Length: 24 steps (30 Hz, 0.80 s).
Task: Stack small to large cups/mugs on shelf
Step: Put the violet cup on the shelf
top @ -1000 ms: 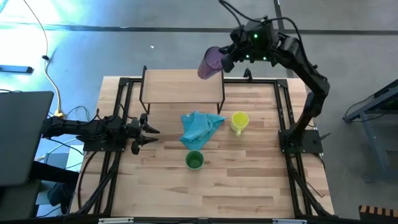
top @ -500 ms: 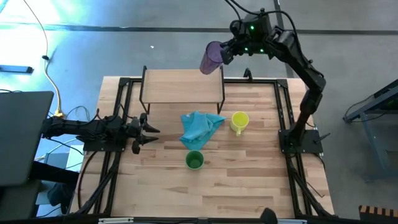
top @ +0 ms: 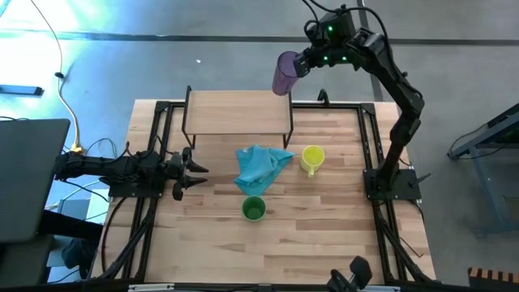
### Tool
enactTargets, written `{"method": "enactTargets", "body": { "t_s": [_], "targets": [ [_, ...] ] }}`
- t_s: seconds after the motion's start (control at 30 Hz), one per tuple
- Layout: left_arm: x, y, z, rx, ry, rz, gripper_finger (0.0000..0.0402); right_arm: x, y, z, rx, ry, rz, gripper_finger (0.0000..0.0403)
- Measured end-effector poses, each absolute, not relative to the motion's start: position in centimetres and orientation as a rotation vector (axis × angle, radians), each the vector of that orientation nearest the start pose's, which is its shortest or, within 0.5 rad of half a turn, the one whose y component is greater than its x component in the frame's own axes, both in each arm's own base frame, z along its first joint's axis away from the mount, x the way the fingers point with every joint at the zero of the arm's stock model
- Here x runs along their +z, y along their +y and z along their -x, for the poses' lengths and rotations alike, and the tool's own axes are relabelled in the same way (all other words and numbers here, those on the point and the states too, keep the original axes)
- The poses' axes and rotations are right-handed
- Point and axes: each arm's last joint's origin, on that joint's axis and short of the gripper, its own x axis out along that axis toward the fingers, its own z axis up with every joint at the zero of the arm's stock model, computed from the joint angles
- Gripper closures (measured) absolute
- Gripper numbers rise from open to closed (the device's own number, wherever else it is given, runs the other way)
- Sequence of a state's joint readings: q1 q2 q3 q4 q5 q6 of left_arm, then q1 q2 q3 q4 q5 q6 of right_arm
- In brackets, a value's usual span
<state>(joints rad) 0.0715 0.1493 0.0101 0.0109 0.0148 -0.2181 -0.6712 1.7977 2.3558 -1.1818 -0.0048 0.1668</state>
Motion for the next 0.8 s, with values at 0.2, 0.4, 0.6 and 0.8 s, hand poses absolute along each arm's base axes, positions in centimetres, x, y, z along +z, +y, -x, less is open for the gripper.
{"method": "enactTargets", "body": {
  "t_s": [0.2,0.4,0.6,0.8],
  "targets": [
    [15.6,0.7,-10.6,0.073,0.121,0.237,0.0245,48.1,-21.8,-26.2,-0.648,0.523,-0.444,0.0403],
    [15.6,0.7,-10.6,0.079,0.119,0.246,0.0245,47.0,-22.9,-26.9,-0.635,0.550,-0.491,0.0403],
    [15.6,0.7,-10.6,0.079,0.119,0.246,0.0245,45.9,-23.5,-27.8,-0.629,0.579,-0.497,0.0403],
    [15.6,0.7,-10.6,0.079,0.119,0.246,0.0245,44.7,-23.8,-28.9,-0.621,0.620,-0.512,0.0403]
  ]
}}
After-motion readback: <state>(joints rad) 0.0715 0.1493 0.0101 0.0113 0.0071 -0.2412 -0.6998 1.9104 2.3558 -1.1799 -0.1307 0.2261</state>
